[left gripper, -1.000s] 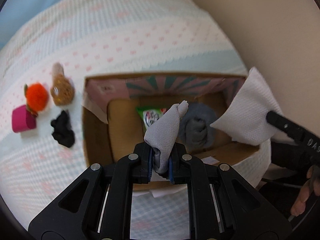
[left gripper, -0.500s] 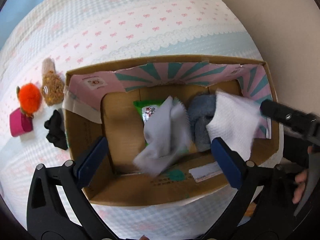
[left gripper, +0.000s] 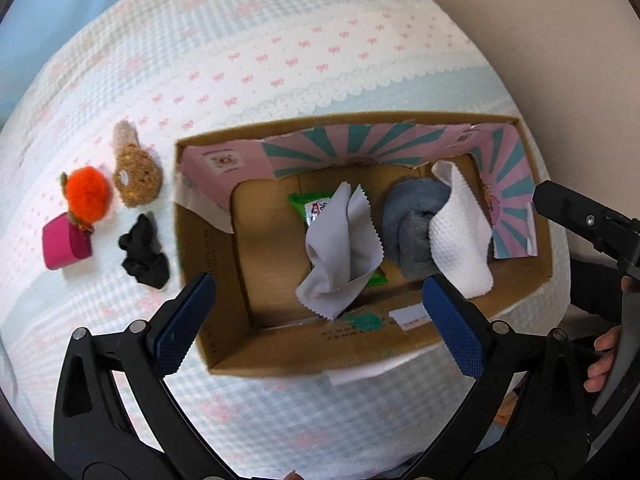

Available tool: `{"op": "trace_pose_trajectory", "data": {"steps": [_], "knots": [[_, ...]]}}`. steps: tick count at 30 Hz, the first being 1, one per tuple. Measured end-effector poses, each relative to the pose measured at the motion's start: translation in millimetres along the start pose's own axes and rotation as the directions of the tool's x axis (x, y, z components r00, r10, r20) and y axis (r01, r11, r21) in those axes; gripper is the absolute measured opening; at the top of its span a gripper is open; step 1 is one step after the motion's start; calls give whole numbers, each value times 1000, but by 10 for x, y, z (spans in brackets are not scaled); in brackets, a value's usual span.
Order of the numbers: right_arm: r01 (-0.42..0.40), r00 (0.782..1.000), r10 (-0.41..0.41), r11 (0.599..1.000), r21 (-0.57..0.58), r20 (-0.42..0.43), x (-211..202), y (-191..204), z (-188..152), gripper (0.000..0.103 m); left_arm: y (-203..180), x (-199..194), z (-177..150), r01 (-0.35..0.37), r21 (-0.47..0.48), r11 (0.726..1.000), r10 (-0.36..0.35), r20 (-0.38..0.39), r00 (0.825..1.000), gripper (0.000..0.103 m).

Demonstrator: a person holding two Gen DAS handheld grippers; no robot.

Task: Organize soft objects
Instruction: 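Open both tools to release the cloths into the box and withdraw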

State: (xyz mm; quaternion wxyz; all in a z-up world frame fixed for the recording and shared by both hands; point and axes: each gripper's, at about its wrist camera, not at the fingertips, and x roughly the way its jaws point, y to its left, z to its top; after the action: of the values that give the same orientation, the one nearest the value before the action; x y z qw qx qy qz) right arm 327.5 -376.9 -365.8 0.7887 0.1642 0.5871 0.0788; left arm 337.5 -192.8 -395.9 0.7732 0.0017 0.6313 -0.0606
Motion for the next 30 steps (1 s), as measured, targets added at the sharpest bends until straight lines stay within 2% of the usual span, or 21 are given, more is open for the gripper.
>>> {"op": "trace_pose_trajectory", "data": {"steps": [9, 14, 22, 30], "knots": [[18, 995, -13, 999, -49, 103, -569, 364, -170, 95, 203, -712, -234, 5, 3, 1000, -5, 112, 994, 102], [57, 985, -37, 992, -116, 169, -928, 724, -330, 95, 405, -1168, -415, 1, -7, 1000, 0, 188, 982, 103], [66, 962, -5, 975, -213, 274, -1426, 1413, -694, 95, 954, -1954, -829, -35, -53, 998, 51, 329, 943, 103], [57, 934, 54, 953, -299, 353, -1611, 2228, -1113, 95, 1697, -2500, -1298, -57, -103, 993, 96, 428, 898, 103]]}}
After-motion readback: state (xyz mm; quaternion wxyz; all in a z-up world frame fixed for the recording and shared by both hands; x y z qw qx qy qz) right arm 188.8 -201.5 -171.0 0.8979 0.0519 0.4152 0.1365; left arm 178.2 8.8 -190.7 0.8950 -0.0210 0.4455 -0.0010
